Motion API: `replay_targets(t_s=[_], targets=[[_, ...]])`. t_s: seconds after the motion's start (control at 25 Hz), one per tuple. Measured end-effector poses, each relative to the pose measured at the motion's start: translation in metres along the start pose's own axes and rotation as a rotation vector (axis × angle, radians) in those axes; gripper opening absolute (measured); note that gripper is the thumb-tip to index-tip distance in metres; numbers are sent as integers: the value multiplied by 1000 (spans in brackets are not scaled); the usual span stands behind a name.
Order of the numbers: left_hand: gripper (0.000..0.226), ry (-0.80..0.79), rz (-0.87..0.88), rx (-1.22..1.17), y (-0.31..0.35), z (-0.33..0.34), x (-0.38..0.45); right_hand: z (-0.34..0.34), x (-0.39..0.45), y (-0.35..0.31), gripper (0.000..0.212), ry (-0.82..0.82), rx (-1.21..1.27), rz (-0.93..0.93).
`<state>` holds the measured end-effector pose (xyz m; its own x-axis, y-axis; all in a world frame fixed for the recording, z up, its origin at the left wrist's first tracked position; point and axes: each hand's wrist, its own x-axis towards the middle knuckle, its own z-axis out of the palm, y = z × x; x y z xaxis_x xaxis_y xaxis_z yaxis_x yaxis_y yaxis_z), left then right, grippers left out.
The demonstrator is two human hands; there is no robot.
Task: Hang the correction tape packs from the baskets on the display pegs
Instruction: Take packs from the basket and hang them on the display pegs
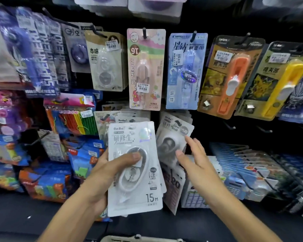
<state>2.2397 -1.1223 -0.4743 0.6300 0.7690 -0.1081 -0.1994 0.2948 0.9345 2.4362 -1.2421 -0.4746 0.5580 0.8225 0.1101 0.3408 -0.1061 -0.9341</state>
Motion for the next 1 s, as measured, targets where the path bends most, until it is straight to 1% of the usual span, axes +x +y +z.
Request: replay_targets(t_s=[0.08, 0.12, 0.16, 0.2, 0.24, 0.32, 0.36, 0.44, 0.48, 0.6, 0.64, 0.72, 0.92, 0.96, 1.0], targets=[[78, 21, 36, -30, -4, 10, 1, 14, -13, -5, 54, -69, 24, -86], [77, 29, 50, -46, -6, 15, 2, 22, -21, -7, 57, -114, 34, -108], [76, 32, 59, -66, -9, 18, 2, 29, -29, -9, 61, -124, 26, -123], [76, 24, 54, -91, -10, 20, 2, 35, -34, -10, 61, -99, 35, -132], [78, 0, 34, -118, -10, 21, 1, 38, -36, -13, 56, -62, 110, -122], [78, -75, -30, -150, -8, 20, -3, 34, -34, -16, 43, -26, 382, -64], [73, -102, -48, -154, -7, 19, -5, 29, -32, -17, 43, 2, 487, -37], [58, -91, -29, -154, -7, 16, -6, 17, -31, -19, 46, 93, 589, 41], [54, -57, -9, -156, -6, 17, -7, 13, -30, -18, 43, 143, 582, 84], [60, 50, 67, -173, -5, 16, -6, 2, -28, -4, 25, 306, 414, 142], [61, 72, 92, -183, -4, 15, -6, -2, -28, -1, 22, 357, 353, 139], [61, 76, 123, -197, -2, 13, -5, -6, -30, 3, 24, 410, 318, 130], [66, 52, 149, -184, -6, 19, -6, 0, -33, 4, 48, 332, 261, 75], [65, 50, 152, -186, -7, 21, -6, 2, -33, 4, 48, 327, 253, 79], [64, 49, 157, -187, -7, 22, -6, 3, -33, 5, 41, 335, 254, 89]])
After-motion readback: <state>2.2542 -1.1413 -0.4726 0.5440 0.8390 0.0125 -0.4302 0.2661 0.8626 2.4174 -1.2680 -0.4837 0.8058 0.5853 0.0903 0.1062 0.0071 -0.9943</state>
